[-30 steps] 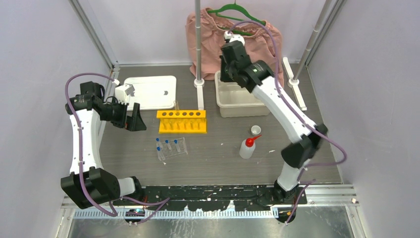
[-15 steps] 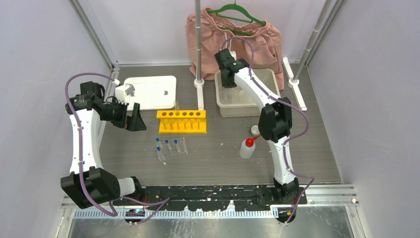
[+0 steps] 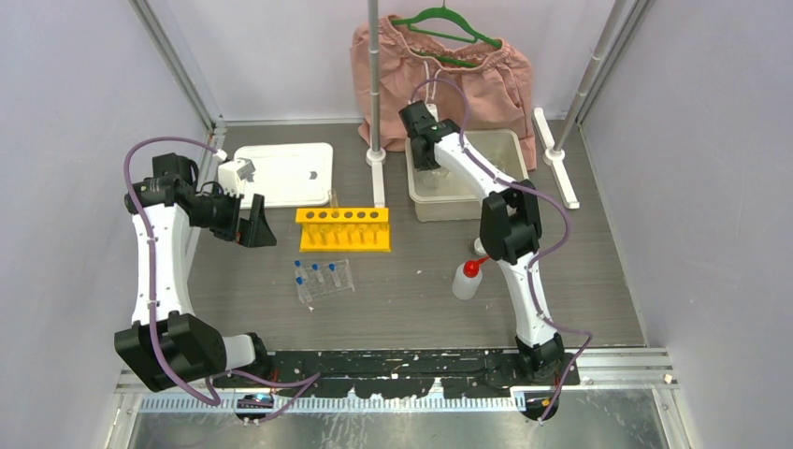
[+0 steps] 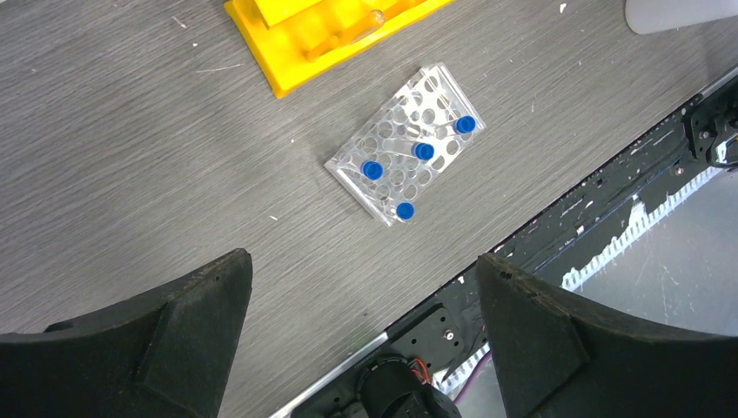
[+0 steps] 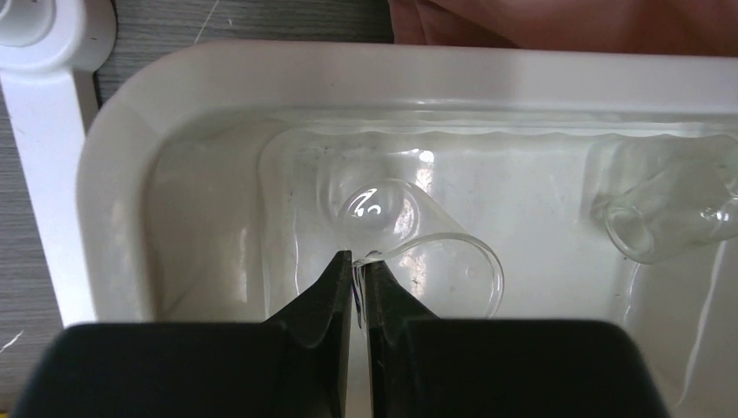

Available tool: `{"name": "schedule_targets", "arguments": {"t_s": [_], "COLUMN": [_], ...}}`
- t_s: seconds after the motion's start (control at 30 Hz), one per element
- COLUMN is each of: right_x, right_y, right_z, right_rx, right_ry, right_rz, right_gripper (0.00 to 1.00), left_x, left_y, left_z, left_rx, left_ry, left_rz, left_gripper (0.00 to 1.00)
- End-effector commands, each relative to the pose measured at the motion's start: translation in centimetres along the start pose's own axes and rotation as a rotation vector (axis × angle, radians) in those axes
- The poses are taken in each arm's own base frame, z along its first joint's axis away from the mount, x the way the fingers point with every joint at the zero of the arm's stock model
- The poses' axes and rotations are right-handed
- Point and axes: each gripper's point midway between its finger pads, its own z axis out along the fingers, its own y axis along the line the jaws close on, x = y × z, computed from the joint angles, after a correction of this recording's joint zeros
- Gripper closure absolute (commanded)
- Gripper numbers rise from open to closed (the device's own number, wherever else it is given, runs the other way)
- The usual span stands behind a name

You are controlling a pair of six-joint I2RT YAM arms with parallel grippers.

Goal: Organize the chemistry lab equipment

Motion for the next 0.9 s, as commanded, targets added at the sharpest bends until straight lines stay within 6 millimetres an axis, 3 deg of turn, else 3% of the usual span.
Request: {"name": "schedule_targets", "arguments": {"t_s": [0.0,0.27,0.43,0.53,0.67,0.77,0.87], "right_x": [-1.8,-0.7,0.0,-0.5,-2.6,-4.9,-6.4], "right_y": [0.0,0.1,0.1,0.1,-0.1,-0.7,-2.1], "right_z": [-0.2,1.1,1.5,0.7,-2.1,-6.1,-10.8], "right_rx": [0.003,0.008,0.012,-0.004,-0.031,-0.061,-0.082], "right_ry": [-0.071,-0.056,-0.049,-0.064,-0.117,-0.177,-0.228], "right_rz": [0.005,-0.004,-0.004,0.008,0.046,0.100,0.162], "right_gripper": [0.99,0.96,0.72,0.57,0.42,0.34,0.32], "left_x": [-0.7,-0.3,-0.3,-0.3,-0.3,-0.3,-0.5], "left_y": [0.0,0.0,-0.1,-0.2,-0.3,-0.3,-0.3], "left_z": [-0.8,-0.7,-0.8,-0.8,-0.9,-0.9,-0.9], "left_rx": [-0.019,-0.020,-0.021,-0.017,-0.014,-0.014,-0.013], "left_ry": [-0.029,-0.018,-0.021,-0.023,-0.021,-0.022,-0.027], "left_rz": [0.035,0.037,0.045,0.045,0.046,0.049,0.051], "left_gripper": [0.00,0.00,0.00,0.00,0.00,0.00,0.00]}}
